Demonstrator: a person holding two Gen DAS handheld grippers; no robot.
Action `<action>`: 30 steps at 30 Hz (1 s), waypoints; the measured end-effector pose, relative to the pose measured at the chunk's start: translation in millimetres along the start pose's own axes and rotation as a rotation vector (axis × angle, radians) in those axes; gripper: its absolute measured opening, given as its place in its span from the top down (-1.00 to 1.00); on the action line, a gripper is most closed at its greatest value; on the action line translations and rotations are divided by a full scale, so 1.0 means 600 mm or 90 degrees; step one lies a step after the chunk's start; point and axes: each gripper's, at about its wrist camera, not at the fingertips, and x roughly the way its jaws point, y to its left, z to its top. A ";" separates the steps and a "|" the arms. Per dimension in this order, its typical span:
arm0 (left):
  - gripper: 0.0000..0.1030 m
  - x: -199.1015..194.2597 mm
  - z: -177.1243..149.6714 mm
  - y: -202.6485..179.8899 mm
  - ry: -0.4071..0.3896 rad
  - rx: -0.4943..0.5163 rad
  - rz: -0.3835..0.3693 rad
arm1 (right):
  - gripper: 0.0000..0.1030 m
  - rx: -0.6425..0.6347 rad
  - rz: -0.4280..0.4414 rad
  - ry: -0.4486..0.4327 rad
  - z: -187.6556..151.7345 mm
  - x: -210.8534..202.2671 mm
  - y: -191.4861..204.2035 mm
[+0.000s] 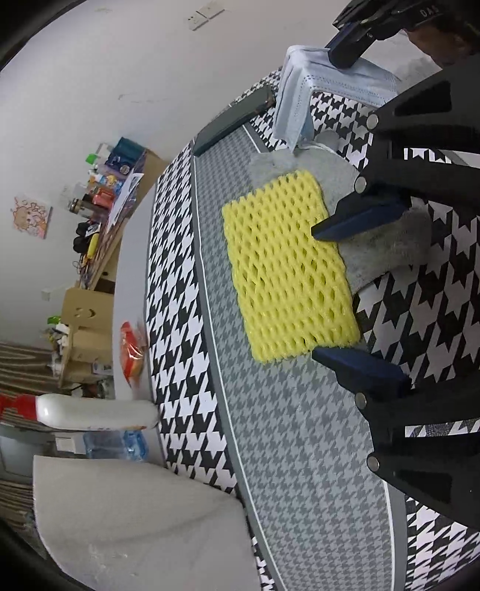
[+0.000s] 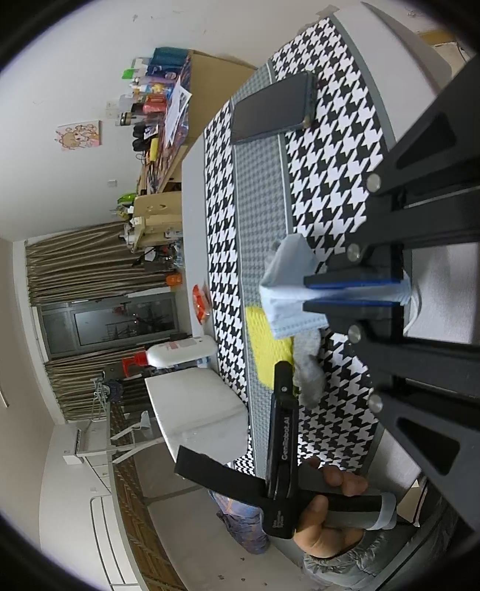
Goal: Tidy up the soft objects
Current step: 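Grasp the yellow mesh sponge with the left tool while the right tool holds the mask, then lift the yellow sponge with the left tool while the right tool holds the mask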
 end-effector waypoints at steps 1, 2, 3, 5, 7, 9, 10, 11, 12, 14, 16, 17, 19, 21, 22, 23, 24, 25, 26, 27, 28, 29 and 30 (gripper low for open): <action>-0.06 0.002 0.001 -0.001 -0.001 0.000 -0.001 | 0.84 0.002 0.001 0.001 -0.001 0.000 -0.001; 0.04 0.004 0.001 -0.001 -0.002 0.000 -0.002 | 0.84 0.003 0.002 0.003 -0.002 0.002 -0.001; 0.17 0.006 0.002 -0.002 -0.003 0.000 -0.002 | 0.84 0.005 0.003 0.006 -0.003 0.003 -0.002; 0.33 0.010 0.005 0.000 -0.009 -0.007 -0.008 | 0.83 0.004 0.000 0.010 -0.005 0.005 -0.003; 0.49 0.008 0.005 0.005 -0.022 -0.013 -0.001 | 0.81 0.007 0.000 0.013 -0.008 0.005 -0.003; 0.54 0.001 0.006 0.010 -0.029 -0.018 -0.006 | 0.79 0.008 0.002 0.016 -0.008 0.005 -0.003; 0.54 -0.004 0.007 0.012 -0.035 -0.020 -0.009 | 0.76 0.008 0.004 0.017 -0.009 0.005 -0.002; 0.55 -0.010 0.008 0.012 -0.044 -0.019 -0.011 | 0.74 0.007 0.003 0.018 -0.010 0.003 -0.001; 0.55 -0.015 0.008 0.013 -0.050 -0.017 -0.010 | 0.64 0.007 0.003 0.017 -0.011 0.002 -0.001; 0.55 -0.028 0.010 0.013 -0.065 -0.012 -0.008 | 0.41 0.009 0.004 0.018 -0.012 0.001 -0.001; 0.55 -0.039 0.009 0.011 -0.074 -0.005 -0.007 | 0.21 0.015 0.001 0.015 -0.013 -0.002 -0.001; 0.55 -0.045 0.008 0.011 -0.077 -0.001 -0.005 | 0.19 0.016 0.002 0.014 -0.013 -0.002 0.000; 0.55 -0.052 0.006 0.009 -0.083 0.003 -0.005 | 0.12 0.015 0.003 0.015 -0.013 -0.001 0.002; 0.55 -0.062 0.002 0.008 -0.091 0.007 -0.002 | 0.08 0.013 0.004 0.017 -0.013 0.002 0.004; 0.55 -0.067 0.001 0.008 -0.095 0.010 0.000 | 0.05 0.011 0.006 0.018 -0.013 0.004 0.006; 0.55 -0.070 0.000 0.009 -0.097 0.011 0.000 | 0.03 0.010 0.007 0.019 -0.014 0.006 0.008; 0.55 -0.073 -0.001 0.009 -0.098 0.012 0.001 | 0.00 0.009 0.005 0.021 -0.014 0.009 0.010; 0.55 -0.077 -0.002 0.012 -0.100 0.009 0.001 | -0.03 0.006 0.006 0.023 -0.014 0.011 0.013; 0.55 -0.080 -0.004 0.013 -0.103 0.009 0.002 | -0.04 0.004 0.008 0.024 -0.014 0.012 0.016; 0.55 -0.084 -0.005 0.015 -0.106 0.009 0.005 | -0.05 0.001 0.011 0.025 -0.014 0.013 0.018; 0.55 -0.086 -0.007 0.014 -0.108 0.010 0.006 | -0.06 -0.002 0.015 0.025 -0.013 0.014 0.021; 0.55 -0.088 -0.009 0.015 -0.109 0.009 0.006 | -0.07 -0.006 0.019 0.024 -0.012 0.014 0.025; 0.55 -0.090 -0.009 0.016 -0.110 0.008 0.004 | -0.11 -0.008 0.022 0.024 -0.011 0.015 0.027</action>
